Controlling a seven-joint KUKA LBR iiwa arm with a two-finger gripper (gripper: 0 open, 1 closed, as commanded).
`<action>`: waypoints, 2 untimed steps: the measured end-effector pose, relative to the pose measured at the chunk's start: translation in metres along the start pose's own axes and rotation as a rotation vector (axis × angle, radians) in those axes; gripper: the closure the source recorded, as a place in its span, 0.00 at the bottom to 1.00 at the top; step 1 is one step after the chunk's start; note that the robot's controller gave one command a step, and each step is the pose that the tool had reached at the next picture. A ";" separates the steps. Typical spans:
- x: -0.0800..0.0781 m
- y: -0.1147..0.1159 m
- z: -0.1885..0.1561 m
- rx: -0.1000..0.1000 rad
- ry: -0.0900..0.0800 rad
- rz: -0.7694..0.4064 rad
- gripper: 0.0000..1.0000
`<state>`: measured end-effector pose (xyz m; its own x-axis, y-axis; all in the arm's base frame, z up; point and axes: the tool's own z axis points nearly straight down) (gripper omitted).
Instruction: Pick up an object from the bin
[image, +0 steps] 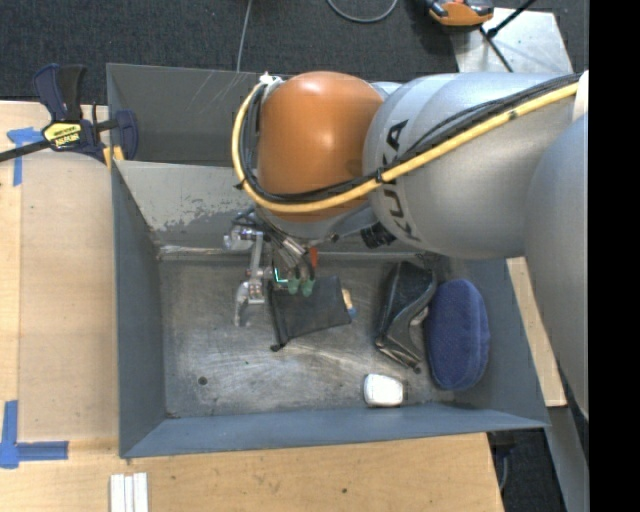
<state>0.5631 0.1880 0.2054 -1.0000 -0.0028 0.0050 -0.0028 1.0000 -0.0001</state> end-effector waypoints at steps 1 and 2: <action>0.066 -0.158 0.095 0.003 -0.001 -0.490 0.00; 0.013 -0.105 0.133 0.004 -0.006 -0.534 0.00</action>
Offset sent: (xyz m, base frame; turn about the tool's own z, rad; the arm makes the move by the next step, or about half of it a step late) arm -0.0656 -0.1551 -0.0935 -0.4945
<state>0.5498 0.0834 0.0720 -0.8591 -0.5118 -0.0003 -0.5118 0.8591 -0.0029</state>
